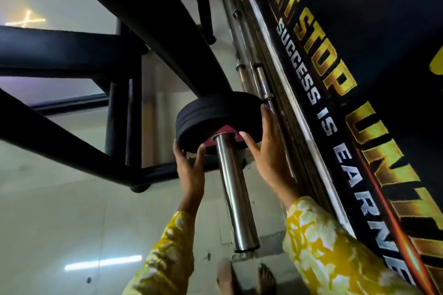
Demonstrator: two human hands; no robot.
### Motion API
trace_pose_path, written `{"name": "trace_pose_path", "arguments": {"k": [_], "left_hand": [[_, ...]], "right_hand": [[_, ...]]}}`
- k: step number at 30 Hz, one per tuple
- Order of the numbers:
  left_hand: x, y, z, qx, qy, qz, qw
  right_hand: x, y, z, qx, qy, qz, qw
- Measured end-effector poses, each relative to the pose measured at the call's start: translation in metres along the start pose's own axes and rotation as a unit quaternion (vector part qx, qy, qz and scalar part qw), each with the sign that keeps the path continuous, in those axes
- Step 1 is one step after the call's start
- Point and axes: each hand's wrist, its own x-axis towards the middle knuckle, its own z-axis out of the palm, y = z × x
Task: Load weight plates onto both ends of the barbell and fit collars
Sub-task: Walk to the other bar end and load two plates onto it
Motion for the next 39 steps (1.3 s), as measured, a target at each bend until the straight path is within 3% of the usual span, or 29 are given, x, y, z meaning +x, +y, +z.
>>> {"name": "trace_pose_path", "arguments": {"k": [6,15,21,34,39], "left_hand": [[0.011,-0.005,0.004,-0.042,0.013,0.038,0.998],[-0.001,-0.008,-0.025,0.068,-0.013,0.094,0.993],[-0.031,-0.018,-0.049,0.167,-0.023,0.165,0.972],[-0.169,-0.049,-0.107,0.081,-0.107,0.105,0.985],[-0.231,-0.03,-0.146,0.07,-0.103,0.102,0.987]], "right_hand": [[0.013,0.012,0.004,0.057,0.054,-0.002,0.997],[-0.006,0.031,-0.009,0.108,0.006,0.016,0.994],[-0.044,0.041,-0.024,0.138,-0.006,0.071,0.988],[-0.184,0.021,-0.092,0.163,-0.016,0.185,0.969],[-0.23,-0.02,-0.13,0.145,-0.031,0.172,0.974]]}}
